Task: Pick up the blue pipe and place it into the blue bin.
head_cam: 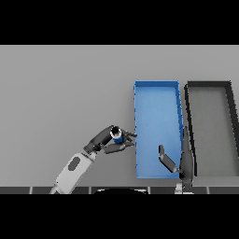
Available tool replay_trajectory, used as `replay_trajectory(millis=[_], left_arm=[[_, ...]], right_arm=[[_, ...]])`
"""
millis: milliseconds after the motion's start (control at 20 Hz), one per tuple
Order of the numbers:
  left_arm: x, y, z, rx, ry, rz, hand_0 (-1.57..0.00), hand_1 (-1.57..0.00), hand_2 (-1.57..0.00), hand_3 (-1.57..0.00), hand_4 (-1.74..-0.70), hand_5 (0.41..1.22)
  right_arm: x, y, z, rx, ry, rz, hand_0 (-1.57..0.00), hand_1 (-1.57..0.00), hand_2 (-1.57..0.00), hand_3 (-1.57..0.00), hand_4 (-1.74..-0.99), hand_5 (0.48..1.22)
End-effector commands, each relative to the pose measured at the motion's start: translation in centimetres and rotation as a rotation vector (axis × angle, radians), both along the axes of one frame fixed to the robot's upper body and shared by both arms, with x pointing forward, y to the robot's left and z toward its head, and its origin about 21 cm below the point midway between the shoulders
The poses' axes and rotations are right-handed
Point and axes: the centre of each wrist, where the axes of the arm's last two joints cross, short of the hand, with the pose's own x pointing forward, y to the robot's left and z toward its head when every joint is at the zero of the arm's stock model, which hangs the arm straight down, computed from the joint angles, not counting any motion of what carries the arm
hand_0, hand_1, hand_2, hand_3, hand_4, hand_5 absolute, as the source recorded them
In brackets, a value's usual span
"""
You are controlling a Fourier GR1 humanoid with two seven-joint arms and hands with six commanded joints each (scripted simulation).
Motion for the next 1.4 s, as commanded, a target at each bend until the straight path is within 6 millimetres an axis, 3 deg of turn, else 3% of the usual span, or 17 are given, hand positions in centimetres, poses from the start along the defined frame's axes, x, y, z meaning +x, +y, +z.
replay_trajectory(millis=[0, 100, 200, 500, 700, 800, 950, 1200, 1350], left_arm=[[-0.2, -0.2, -0.1, 0.010, 0.003, -0.010, -1.57, -1.57, -1.57, -1.57, -1.47, 1.221], [-0.2, 0.2, 0.1, 0.006, -0.004, -0.011, -1.57, -1.57, -1.57, -1.57, -1.47, 1.221], [-0.3, 0.0, 0.1, 0.003, 0.004, -0.014, -1.57, -1.57, -1.57, -1.57, -1.47, 1.221], [-0.3, -0.4, 0.3, 0.024, 0.007, -0.018, -1.57, -1.57, -1.57, -1.57, -1.47, 1.221], [0.0, -0.4, 0.6, 0.041, -0.003, -0.014, -1.57, -1.57, -1.57, -1.57, -1.47, 1.221], [0.2, -0.1, 0.7, 0.035, -0.014, -0.010, -1.57, -1.57, -1.57, -1.57, -1.47, 1.221], [0.6, 0.1, 0.2, 0.021, -0.019, -0.023, -1.57, -1.57, -1.57, -1.57, -1.47, 1.221], [0.5, 0.2, 0.1, 0.011, 0.030, -0.051, -1.57, -1.57, -1.57, -1.57, -1.47, 1.221], [0.6, -0.1, 0.5, 0.028, 0.016, -0.031, -1.57, -1.57, -1.57, -1.57, -1.47, 1.221]], right_arm=[[-0.2, 0.0, 0.7, 0.058, -0.050, 0.048, 0.00, 0.00, -0.04, 0.00, -1.195, 0.648], [0.0, -0.1, 2.3, 0.180, -0.066, 0.177, 0.00, -0.02, -0.09, 0.00, -1.202, 0.624], [0.3, -0.4, 3.7, 0.214, 0.041, 0.284, 0.00, -0.03, -0.12, 0.00, -1.215, 0.607], [3.8, 0.8, 8.7, 0.144, 0.110, 0.580, 0.00, -0.01, -0.10, 0.00, -1.261, 0.560], [5.6, 3.6, 11.8, 0.043, 0.110, 0.722, 0.00, 0.00, -0.05, 0.00, -1.296, 0.556], [6.0, 5.1, 12.4, 0.024, 0.123, 0.794, 0.00, 0.00, -0.04, 0.00, -1.302, 0.559], [7.3, 6.6, 13.2, 0.006, 0.146, 0.865, 0.00, 0.00, -0.04, 0.00, -1.282, 0.555], [8.4, 9.5, 16.1, -0.061, 0.074, 0.959, -0.01, -0.02, -0.07, 0.00, -1.223, 0.540], [9.4, 10.1, 16.6, -0.095, 0.108, 0.985, -0.02, -0.03, -0.08, 0.00, -1.186, 0.521]])
